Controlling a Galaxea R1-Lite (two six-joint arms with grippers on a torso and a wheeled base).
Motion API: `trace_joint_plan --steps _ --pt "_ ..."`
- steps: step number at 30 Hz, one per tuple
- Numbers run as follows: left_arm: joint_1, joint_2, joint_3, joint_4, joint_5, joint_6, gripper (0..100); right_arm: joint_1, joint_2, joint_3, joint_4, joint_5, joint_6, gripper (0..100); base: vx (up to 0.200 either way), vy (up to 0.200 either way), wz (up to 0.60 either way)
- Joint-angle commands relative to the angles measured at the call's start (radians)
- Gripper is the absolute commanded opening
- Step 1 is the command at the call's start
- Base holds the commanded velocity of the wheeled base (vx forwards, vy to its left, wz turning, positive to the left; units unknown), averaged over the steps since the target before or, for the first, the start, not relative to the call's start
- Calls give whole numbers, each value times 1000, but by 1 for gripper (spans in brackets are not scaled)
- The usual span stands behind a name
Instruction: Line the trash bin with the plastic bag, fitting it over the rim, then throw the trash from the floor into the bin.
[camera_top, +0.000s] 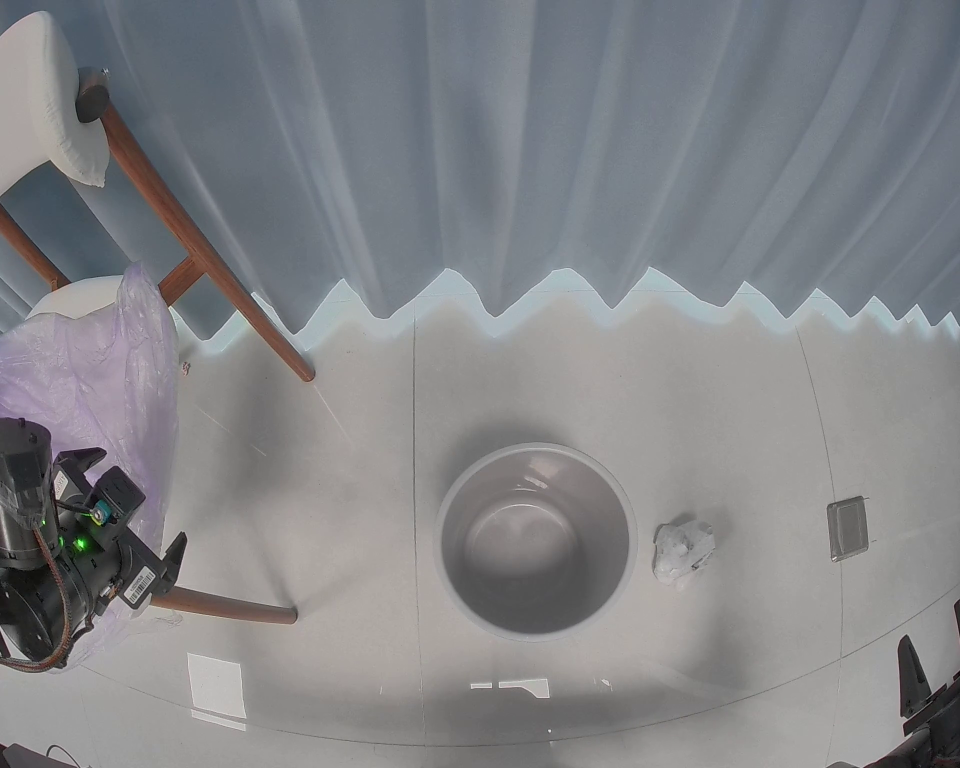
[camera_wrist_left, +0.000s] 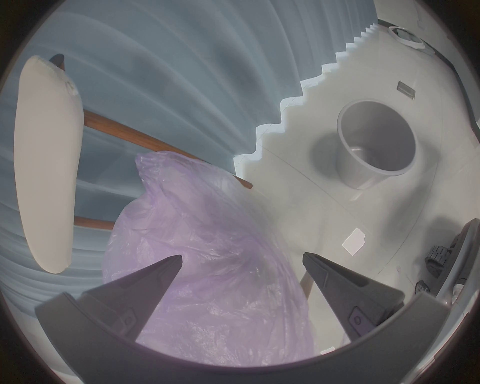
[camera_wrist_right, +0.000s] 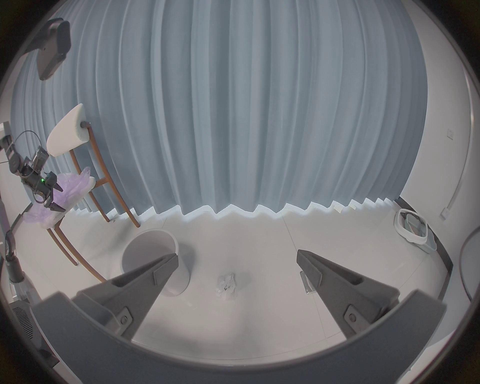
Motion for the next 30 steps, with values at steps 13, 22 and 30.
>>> trace_joint_plan --steps 13,22,30 --pt "52 -5 36 -32 23 -14 100 0 -18 16 -1 0 0 100 0 0 0" --pt "58 -20 35 -34 18 -10 0 0 -18 16 -1 0 0 100 0 0 0" --pt "54 -12 38 -69 20 -11 0 0 -18 16 -1 0 0 100 0 0 0"
